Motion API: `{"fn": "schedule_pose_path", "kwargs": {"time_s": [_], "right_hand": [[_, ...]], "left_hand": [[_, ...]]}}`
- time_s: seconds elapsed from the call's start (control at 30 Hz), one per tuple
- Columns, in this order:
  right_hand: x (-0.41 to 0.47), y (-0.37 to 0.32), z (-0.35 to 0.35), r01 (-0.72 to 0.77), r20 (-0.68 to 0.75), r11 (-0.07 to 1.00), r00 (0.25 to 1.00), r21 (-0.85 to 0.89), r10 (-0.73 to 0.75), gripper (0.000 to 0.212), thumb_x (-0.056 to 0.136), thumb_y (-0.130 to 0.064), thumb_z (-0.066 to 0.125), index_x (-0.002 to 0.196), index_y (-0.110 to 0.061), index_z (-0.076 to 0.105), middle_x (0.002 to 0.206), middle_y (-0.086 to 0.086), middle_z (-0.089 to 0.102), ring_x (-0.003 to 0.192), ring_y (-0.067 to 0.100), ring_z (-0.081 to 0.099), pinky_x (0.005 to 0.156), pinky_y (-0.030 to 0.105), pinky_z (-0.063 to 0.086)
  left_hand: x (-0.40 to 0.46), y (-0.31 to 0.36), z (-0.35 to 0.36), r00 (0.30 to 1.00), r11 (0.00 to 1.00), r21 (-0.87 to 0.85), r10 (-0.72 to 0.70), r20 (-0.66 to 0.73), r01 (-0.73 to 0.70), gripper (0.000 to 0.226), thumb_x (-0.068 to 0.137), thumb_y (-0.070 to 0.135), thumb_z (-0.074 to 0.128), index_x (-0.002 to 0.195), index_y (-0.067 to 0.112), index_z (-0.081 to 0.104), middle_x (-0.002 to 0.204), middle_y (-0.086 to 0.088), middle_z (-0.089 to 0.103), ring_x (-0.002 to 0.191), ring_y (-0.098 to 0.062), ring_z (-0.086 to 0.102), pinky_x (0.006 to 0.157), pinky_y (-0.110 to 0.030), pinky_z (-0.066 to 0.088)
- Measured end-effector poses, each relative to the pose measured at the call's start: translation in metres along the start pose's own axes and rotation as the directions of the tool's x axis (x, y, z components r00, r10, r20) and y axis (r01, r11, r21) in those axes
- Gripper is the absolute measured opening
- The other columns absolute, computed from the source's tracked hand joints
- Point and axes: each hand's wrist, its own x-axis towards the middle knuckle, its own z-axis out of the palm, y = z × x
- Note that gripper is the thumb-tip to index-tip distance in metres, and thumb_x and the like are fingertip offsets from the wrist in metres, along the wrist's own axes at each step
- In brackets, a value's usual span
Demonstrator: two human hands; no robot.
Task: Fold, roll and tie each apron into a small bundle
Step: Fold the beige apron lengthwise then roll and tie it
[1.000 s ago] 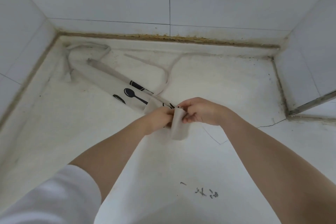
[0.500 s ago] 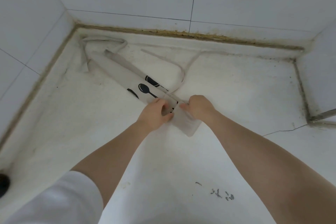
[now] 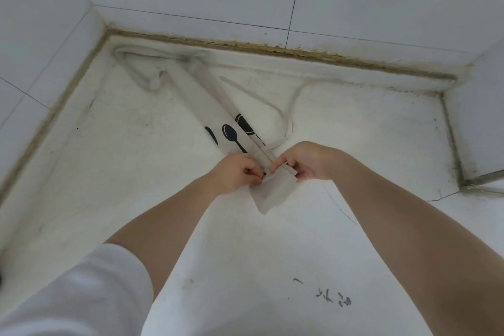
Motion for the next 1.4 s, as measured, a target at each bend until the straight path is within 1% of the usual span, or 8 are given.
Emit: {"fn": "schedule_pose_path", "kwargs": {"time_s": [0.3,0.47,0.67,0.8,0.9,1.0,1.17,1.4], "right_hand": [[0.001,0.001,0.017,0.097,-0.05,0.994,0.994,0.047,-0.095,0.02,0.093,-0.02,0.058,0.101,-0.003,0.062,0.085,0.007,0.072,0.065,0.006,0.069,0.056,0.014,0.052],[0.019,-0.001,0.042,0.004,-0.289,0.997,0.957,0.072,0.017,0.013,0.093,-0.012,0.052,0.084,-0.003,0.049,0.064,0.015,0.054,0.031,0.01,0.051,0.039,0.016,0.03],[0.005,0.01,0.06,-0.041,-0.099,0.925,0.992,0.378,0.084,0.022,0.096,-0.018,0.053,0.077,-0.008,0.057,0.064,0.004,0.06,0.039,0.004,0.054,0.037,0.012,0.039],[0.007,0.011,0.052,0.029,-0.362,0.973,0.925,-0.229,-0.113,0.023,0.087,-0.02,0.059,0.066,-0.013,0.052,0.053,-0.001,0.054,0.041,0.012,0.051,0.044,0.019,0.042],[0.009,0.013,0.035,0.148,-0.386,0.827,0.831,-0.543,-0.402,0.022,0.086,-0.022,0.06,0.101,-0.017,0.045,0.075,-0.001,0.063,0.053,0.023,0.063,0.061,0.031,0.052],[0.011,0.02,0.025,0.222,-0.134,0.572,0.848,-0.79,-0.513,0.046,0.092,-0.023,0.055,0.133,-0.027,0.036,0.096,0.001,0.067,0.07,0.023,0.065,0.071,0.03,0.051],[0.011,0.012,0.021,0.026,-0.03,0.102,0.857,-0.994,-0.514,0.027,0.1,-0.033,0.04,0.115,-0.013,0.051,0.107,0.01,0.061,0.101,0.031,0.059,0.071,0.032,0.038],[0.004,-0.002,0.033,-0.162,-0.293,0.295,0.826,-0.942,-0.482,0.029,0.089,-0.012,0.044,0.117,-0.011,0.05,0.112,0.009,0.058,0.101,0.03,0.057,0.073,0.031,0.036]], "left_hand": [[-0.015,0.034,-0.043,0.911,0.789,-0.458,-0.331,0.245,0.41,0.055,0.092,0.062,0.03,0.102,0.023,0.067,0.102,0.003,0.071,0.098,-0.013,0.067,0.085,-0.029,0.052],[-0.011,0.019,-0.039,0.892,0.974,0.064,-0.171,-0.419,0.218,0.021,0.09,0.027,0.057,0.107,0.016,0.062,0.108,-0.001,0.06,0.099,-0.018,0.058,0.087,-0.029,0.044],[-0.017,0.016,0.012,0.882,0.893,0.45,0.221,-0.416,-0.011,0.04,0.087,0.026,0.035,0.091,0.005,0.069,0.095,-0.011,0.064,0.081,-0.032,0.063,0.072,-0.039,0.052],[-0.021,-0.007,0.03,0.942,0.749,0.661,0.194,-0.275,0.038,0.059,0.091,0.04,0.027,0.129,0.004,0.054,0.133,-0.011,0.055,0.121,-0.026,0.055,0.109,-0.034,0.026],[-0.021,-0.012,0.019,0.975,0.739,0.674,0.146,-0.171,0.007,0.072,0.094,0.053,0.004,0.145,0.008,0.03,0.15,-0.004,0.035,0.138,-0.021,0.035,0.112,-0.028,0.004],[-0.017,-0.012,0.013,0.983,0.707,0.705,0.165,-0.082,-0.06,0.093,0.079,0.064,-0.022,0.149,0.011,0.009,0.157,-0.001,0.014,0.145,-0.016,0.012,0.113,-0.025,-0.01],[-0.011,-0.018,0.007,0.979,0.731,0.669,0.203,-0.024,-0.135,0.086,0.081,0.07,-0.005,0.149,0.017,-0.003,0.158,0.002,-0.002,0.146,-0.012,0.0,0.111,-0.022,-0.015],[-0.01,-0.004,0.001,0.962,0.811,0.543,-0.084,-0.259,0.217,0.125,0.068,0.073,0.058,0.145,0.019,-0.023,0.153,-0.003,-0.027,0.14,-0.027,-0.027,0.107,-0.047,-0.021]]}}
